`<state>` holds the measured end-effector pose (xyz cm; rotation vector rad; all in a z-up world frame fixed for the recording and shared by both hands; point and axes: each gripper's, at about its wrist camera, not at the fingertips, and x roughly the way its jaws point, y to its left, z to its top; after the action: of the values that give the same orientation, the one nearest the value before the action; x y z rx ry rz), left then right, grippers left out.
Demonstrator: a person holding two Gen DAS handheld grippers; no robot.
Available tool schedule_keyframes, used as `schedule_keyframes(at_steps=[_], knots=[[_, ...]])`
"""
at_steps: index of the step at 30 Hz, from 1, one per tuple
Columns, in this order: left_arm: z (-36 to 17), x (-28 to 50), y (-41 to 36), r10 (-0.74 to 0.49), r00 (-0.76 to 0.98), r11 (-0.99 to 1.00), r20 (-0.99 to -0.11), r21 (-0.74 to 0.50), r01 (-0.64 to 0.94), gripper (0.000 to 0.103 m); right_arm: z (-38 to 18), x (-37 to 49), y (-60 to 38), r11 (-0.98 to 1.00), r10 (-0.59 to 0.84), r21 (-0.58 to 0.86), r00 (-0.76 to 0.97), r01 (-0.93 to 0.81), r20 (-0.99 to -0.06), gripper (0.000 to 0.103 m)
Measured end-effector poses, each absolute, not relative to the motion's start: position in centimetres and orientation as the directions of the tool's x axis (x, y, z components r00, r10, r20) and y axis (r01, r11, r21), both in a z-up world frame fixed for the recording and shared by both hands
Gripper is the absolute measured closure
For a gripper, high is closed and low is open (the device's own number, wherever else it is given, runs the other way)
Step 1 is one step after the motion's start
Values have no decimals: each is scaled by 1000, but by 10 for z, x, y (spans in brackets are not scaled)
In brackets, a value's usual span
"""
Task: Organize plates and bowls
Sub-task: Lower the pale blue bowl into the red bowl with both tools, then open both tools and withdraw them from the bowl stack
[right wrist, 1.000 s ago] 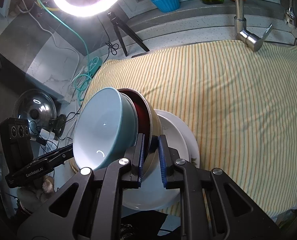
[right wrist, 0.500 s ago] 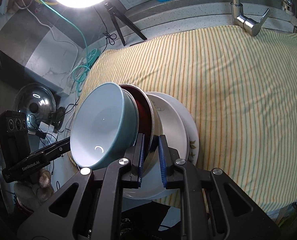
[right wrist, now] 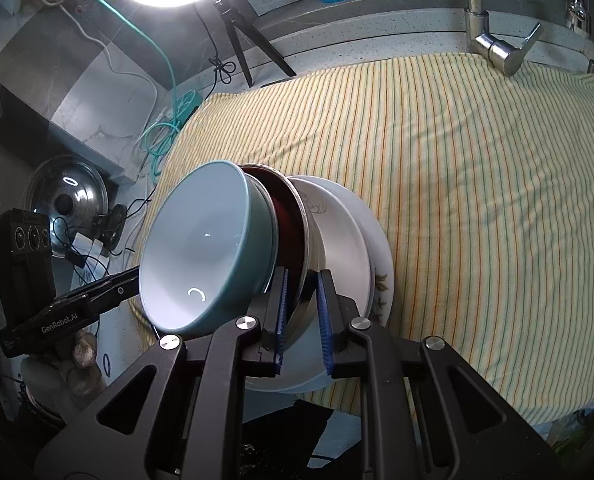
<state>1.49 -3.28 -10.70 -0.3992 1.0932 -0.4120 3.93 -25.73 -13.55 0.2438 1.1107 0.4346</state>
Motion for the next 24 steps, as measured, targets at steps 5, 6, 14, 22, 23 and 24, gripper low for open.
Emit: schedule_keyframes(at_steps=[5,6,14,22,23,24], knots=[[-107,13,-34,-500,405,859,-765,-496,123,89,-140,38,-258,891,453,397,358,-221,-816,88],[-106,13,-34,-496,409,862,-766,-492,122,89,-140,38,-259,890,455,399,359,-222,-815,88],[-102,4,-31,-467,435,875,-770,-472,104,83,-133,29,-266,902,430,366,388,-231,-815,65],[-88,-7,-30,-414,479,902,-774,-417,106,74,-122,20,-282,901,434,374,428,-221,-793,44],[-84,-9,-32,-407,488,907,-772,-406,113,72,-119,18,-282,902,432,368,437,-226,-789,38],[-81,-12,-33,-396,496,912,-773,-393,117,70,-115,16,-283,905,424,356,455,-232,-783,36]])
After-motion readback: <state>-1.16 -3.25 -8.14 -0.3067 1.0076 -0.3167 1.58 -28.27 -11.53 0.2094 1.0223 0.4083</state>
